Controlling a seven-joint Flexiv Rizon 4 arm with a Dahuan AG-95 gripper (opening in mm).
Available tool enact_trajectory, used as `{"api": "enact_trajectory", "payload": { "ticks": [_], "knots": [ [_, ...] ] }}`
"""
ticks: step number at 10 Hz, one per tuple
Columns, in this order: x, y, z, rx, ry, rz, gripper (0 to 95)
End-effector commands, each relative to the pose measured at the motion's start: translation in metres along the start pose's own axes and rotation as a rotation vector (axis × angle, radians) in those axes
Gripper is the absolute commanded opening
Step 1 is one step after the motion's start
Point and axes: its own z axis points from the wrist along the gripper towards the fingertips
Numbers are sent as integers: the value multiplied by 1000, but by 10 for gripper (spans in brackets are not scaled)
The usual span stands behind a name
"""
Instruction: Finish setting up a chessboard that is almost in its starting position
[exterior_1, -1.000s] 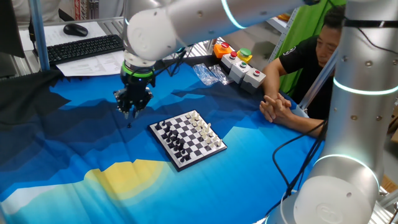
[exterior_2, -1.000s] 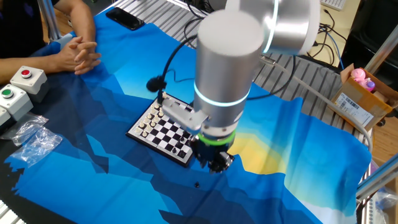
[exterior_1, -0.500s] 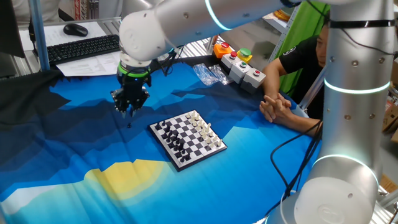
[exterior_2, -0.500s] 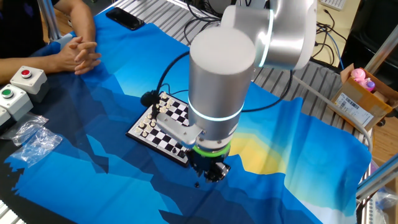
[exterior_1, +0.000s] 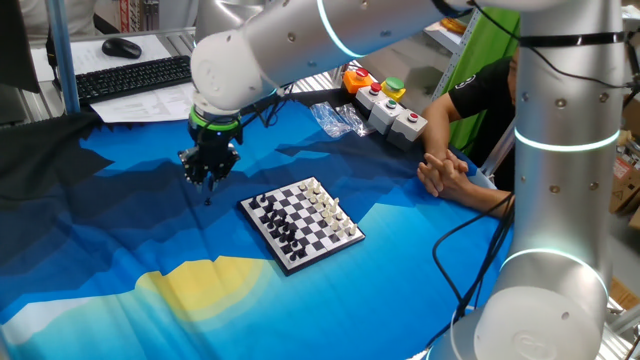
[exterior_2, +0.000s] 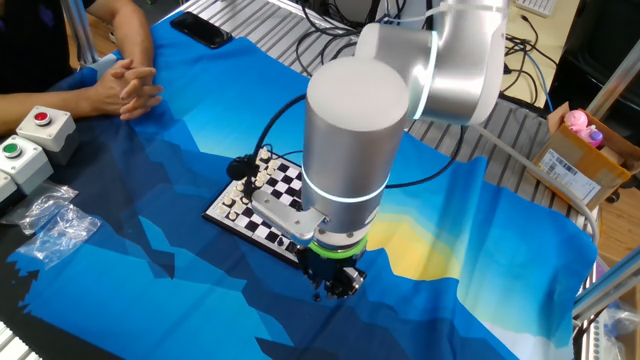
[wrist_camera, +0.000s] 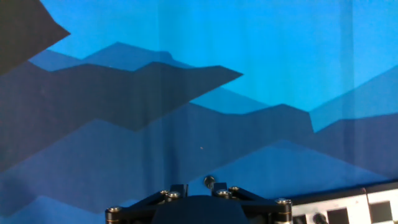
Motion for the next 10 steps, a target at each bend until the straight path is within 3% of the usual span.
{"api": "enact_trajectory", "payload": {
  "ticks": [1,8,9,10],
  "knots": [
    [0,-7,7,24,-19,-35,190],
    [0,-12,21,25,-21,-56,190],
    [0,-12,21,21,-21,-64,0],
    [0,-12,21,17,-20,-66,0]
  ]
}}
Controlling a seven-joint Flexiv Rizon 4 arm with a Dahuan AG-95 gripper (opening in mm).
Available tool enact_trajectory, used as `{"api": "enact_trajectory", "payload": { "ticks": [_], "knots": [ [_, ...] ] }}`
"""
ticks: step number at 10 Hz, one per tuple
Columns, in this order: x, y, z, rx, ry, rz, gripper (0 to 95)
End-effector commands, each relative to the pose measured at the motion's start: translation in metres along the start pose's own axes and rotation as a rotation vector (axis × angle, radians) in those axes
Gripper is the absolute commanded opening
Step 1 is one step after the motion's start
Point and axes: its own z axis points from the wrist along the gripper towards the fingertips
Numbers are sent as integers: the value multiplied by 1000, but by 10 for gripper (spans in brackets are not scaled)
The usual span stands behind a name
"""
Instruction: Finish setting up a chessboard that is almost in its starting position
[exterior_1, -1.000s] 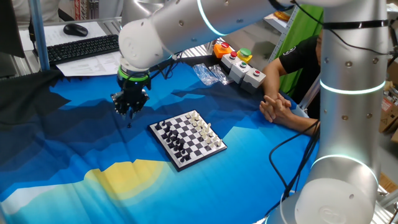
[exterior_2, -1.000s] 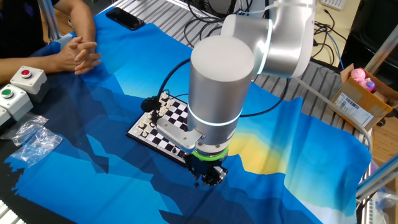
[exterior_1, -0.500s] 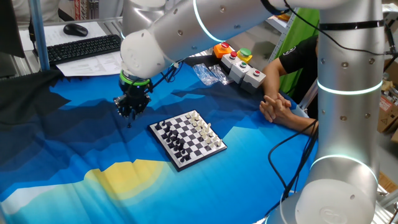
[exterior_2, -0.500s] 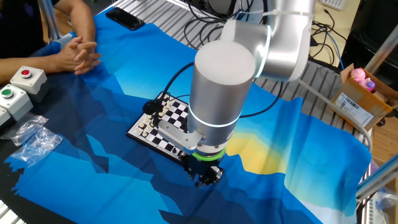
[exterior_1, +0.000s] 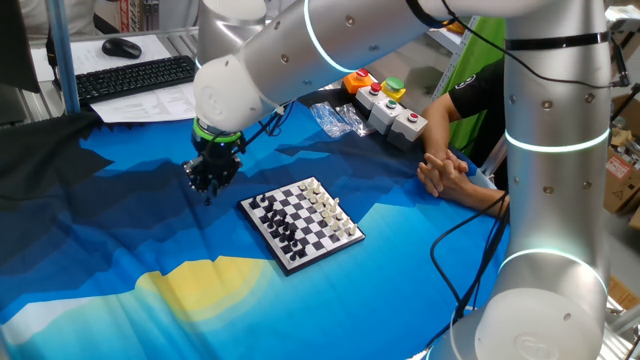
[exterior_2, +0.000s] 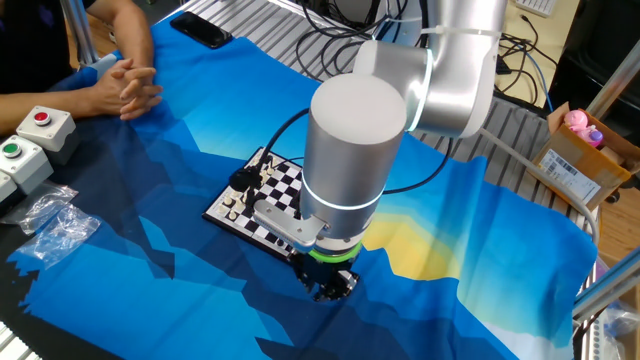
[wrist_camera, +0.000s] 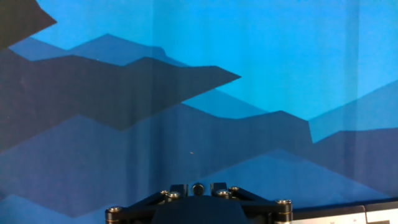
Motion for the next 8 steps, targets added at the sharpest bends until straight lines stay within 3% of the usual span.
{"api": "enact_trajectory", "payload": {
  "ticks": [1,5,6,8],
  "knots": [
    [0,0,1,-4,2,-2,0],
    [-4,0,-2,0,3,-3,0],
    [-4,0,-1,-1,3,-2,190],
    [-3,0,0,-2,0,2,190]
  ]
}}
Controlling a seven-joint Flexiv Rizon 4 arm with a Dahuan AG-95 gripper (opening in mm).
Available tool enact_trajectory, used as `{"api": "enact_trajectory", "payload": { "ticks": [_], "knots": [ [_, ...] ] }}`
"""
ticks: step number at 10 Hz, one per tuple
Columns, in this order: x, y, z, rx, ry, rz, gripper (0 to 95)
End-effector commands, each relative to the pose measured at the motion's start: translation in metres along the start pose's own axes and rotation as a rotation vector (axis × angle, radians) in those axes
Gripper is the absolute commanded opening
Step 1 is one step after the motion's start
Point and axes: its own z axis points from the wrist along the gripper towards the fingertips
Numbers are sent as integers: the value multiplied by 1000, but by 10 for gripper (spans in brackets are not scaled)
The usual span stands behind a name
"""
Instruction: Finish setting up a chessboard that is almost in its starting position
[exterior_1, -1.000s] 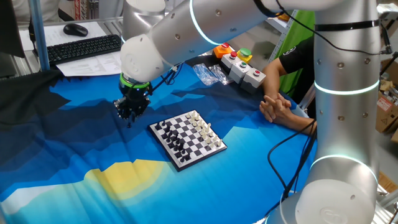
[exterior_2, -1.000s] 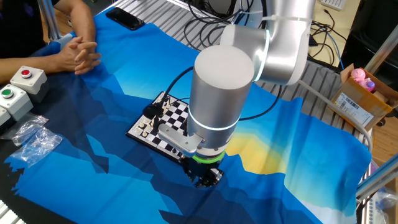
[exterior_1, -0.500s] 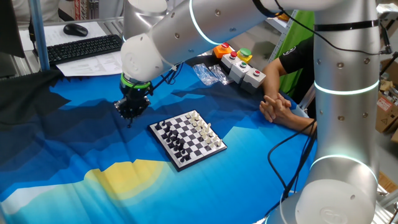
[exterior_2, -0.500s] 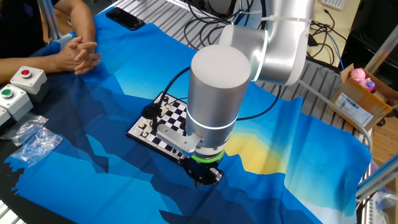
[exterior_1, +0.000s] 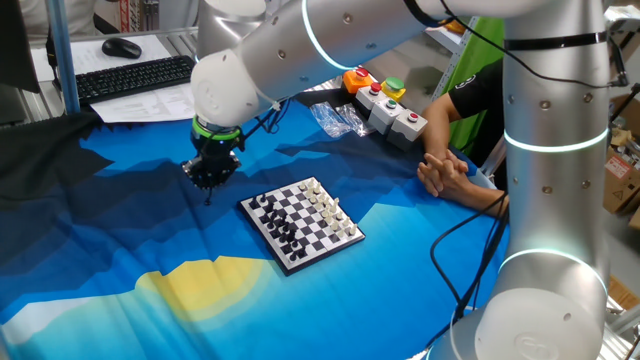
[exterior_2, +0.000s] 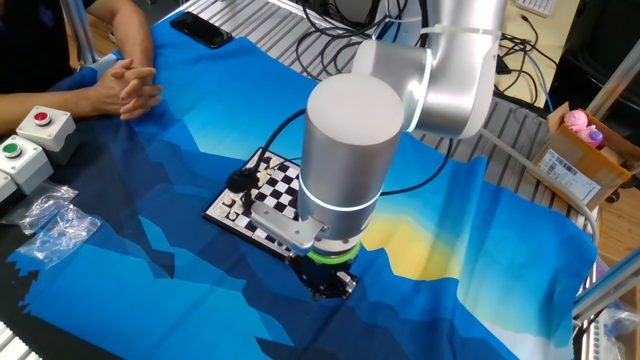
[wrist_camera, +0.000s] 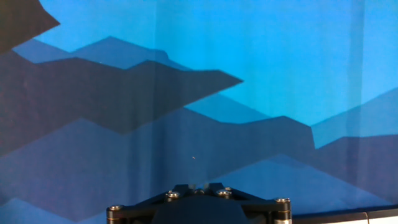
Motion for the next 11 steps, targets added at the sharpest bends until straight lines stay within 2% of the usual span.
{"api": "enact_trajectory", "payload": {
  "ticks": [1,6,7,11],
  "knots": [
    [1,0,-1,-3,-1,4,190],
    [4,0,6,-10,2,2,190],
    [5,1,6,-12,4,-10,0],
    [5,1,6,-17,4,-12,0]
  ]
}}
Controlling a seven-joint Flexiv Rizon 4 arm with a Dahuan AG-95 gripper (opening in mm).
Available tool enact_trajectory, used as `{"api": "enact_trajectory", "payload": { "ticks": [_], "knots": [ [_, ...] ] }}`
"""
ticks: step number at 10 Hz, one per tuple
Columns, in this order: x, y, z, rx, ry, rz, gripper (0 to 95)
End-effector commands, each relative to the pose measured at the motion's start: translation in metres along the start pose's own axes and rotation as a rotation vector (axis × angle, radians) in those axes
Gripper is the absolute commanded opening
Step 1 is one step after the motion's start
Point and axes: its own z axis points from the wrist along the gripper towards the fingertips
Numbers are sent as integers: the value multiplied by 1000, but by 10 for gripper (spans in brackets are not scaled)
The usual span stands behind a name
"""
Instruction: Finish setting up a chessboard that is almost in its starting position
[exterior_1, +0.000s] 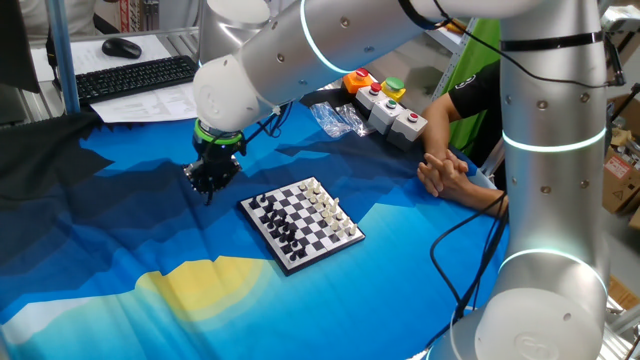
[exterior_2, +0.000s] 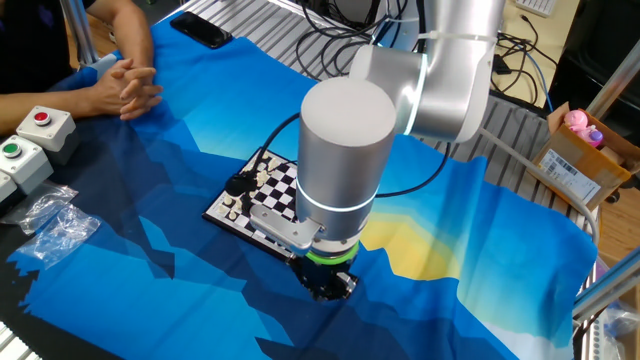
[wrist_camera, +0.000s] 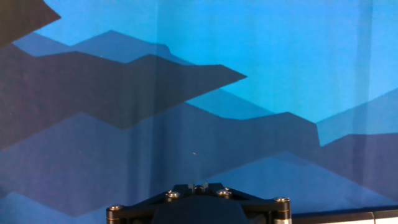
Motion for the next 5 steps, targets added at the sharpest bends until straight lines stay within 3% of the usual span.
{"api": "enact_trajectory", "payload": {
  "ticks": [1,5],
  "knots": [
    [0,1,0,1,-2,-7,0],
    [-2,-3,-25,4,35,-29,0]
  ]
}}
